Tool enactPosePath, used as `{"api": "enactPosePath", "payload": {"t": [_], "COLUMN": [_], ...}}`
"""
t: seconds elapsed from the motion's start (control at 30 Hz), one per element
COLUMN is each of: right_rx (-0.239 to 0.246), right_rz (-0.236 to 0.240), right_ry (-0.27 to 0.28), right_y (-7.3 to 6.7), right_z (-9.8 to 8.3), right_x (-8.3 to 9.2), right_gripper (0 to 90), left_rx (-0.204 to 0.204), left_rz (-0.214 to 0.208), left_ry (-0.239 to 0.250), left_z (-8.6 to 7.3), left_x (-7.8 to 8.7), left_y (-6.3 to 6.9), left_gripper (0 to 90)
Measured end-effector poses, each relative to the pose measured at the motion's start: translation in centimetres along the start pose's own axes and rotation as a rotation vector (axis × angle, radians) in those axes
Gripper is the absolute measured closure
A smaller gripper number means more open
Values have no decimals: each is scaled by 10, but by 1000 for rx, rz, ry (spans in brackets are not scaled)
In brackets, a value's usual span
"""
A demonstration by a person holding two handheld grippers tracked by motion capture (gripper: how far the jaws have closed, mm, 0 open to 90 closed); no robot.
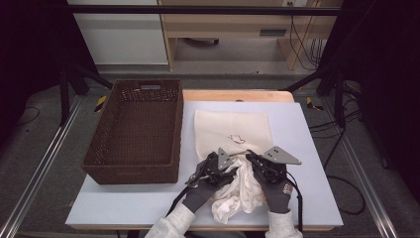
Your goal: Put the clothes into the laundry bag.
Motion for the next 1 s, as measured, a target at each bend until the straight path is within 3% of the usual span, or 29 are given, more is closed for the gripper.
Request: {"api": "enactPosePath", "payload": {"t": [0.1,0.17,0.27,0.33,0.43,0.47,0.63,0.73,0.87,0.93,1.0], "right_rx": [-7,-6,-2,-4,4,2,6,5,-10,-3,-2], "right_rz": [1,0,1,0,-1,1,4,5,8,9,5], "right_ry": [1,1,-4,-10,-8,-10,-20,-19,-17,-16,-14], "right_y": [1,2,2,2,2,1,0,1,1,0,0], "right_z": [0,0,-1,-2,-2,-2,-5,-4,-4,-4,-4], "right_x": [1,1,0,0,-1,-1,-4,-4,-4,-4,-4], "right_gripper": [873,873,873,872,872,872,873,873,873,873,873], "left_rx": [-8,-10,-8,7,51,46,11,8,-22,-49,-49], "left_rz": [-13,-41,-51,-50,-104,-108,-67,-80,-85,-67,-68], "left_ry": [26,23,26,9,-4,-13,-60,-45,-12,-26,-47], "left_z": [4,1,-13,-23,-33,-34,-31,-26,-10,-1,4], "left_x": [23,34,44,41,25,19,9,14,18,14,6], "left_y": [8,15,24,24,24,26,31,34,37,36,32], "left_gripper": [324,248,236,239,321,368,569,697,756,755,751]}}
Point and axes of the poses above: each handheld gripper's, and its own axes: x roughly backward along the jaws, z roughly out of its top, y roughly to its right, the point moved 9 cm from there along -x, roughly forward along the jaws, and after that the axes turned 15 degrees about -z, right-handed, at the moved point
